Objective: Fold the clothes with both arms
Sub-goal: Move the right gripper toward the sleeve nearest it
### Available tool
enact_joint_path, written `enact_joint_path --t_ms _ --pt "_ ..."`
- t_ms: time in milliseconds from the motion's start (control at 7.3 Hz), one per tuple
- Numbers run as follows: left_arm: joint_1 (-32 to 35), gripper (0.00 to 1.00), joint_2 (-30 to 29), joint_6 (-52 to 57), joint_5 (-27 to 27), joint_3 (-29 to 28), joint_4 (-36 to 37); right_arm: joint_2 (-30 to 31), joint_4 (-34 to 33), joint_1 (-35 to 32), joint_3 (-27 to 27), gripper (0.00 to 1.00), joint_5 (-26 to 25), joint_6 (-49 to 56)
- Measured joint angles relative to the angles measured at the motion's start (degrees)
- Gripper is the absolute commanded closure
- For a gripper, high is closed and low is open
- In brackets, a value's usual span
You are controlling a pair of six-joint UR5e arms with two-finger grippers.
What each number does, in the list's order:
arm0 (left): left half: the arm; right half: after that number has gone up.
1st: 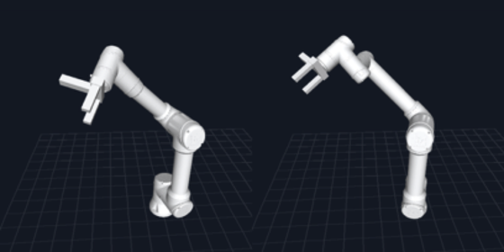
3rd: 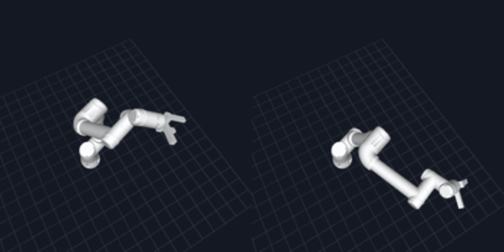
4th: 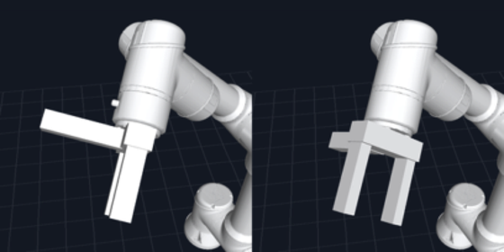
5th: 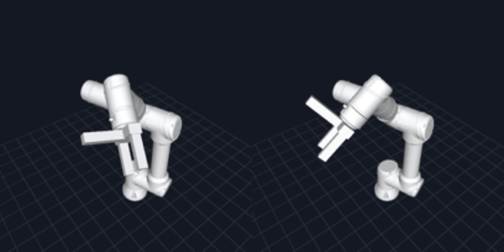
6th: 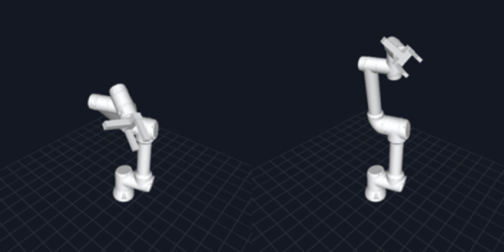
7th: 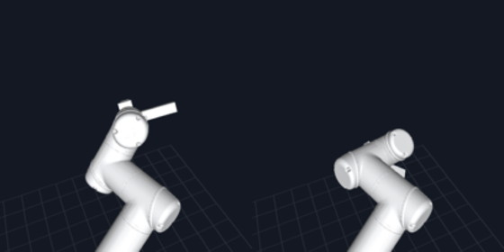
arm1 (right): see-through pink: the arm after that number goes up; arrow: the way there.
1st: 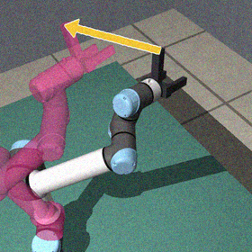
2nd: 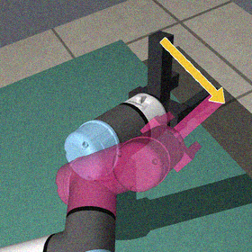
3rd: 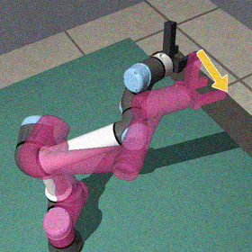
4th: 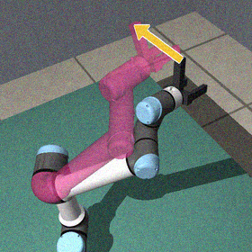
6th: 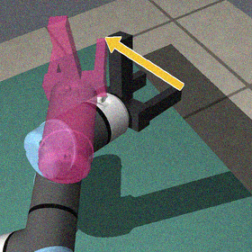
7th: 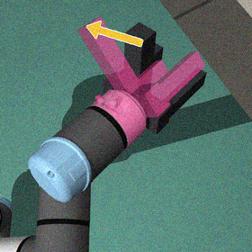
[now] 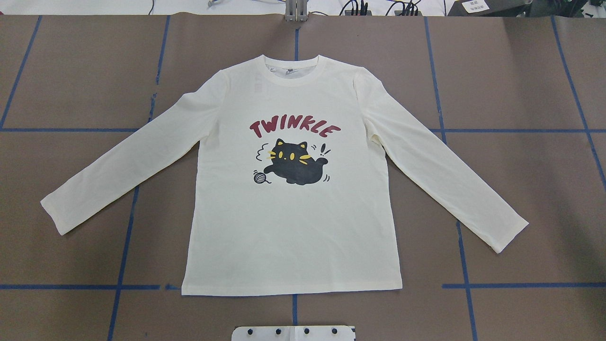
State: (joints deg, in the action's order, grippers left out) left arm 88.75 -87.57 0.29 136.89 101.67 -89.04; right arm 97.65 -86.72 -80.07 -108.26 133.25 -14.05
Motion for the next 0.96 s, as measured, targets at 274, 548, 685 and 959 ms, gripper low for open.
enact_joint_path --t_ms 274,548,685,959 --pt "0.3 0.00 1.1 0.1 -0.2 2.1 -0.3 -0.2 0.0 0.0 0.0 0.00 -0.1 -0.3" --pt "0.3 0.00 1.8 -0.4 -0.5 3.5 -0.3 -0.3 0.0 0.0 0.1 0.00 1.4 -0.5" --pt "0.4 0.00 2.0 -0.3 -0.5 3.6 -0.5 -0.3 0.4 0.1 -0.1 0.00 2.5 -0.5" --pt "0.4 0.00 2.2 0.1 -0.3 3.8 -1.4 0.3 6.2 3.8 -0.3 0.00 3.8 -2.8"
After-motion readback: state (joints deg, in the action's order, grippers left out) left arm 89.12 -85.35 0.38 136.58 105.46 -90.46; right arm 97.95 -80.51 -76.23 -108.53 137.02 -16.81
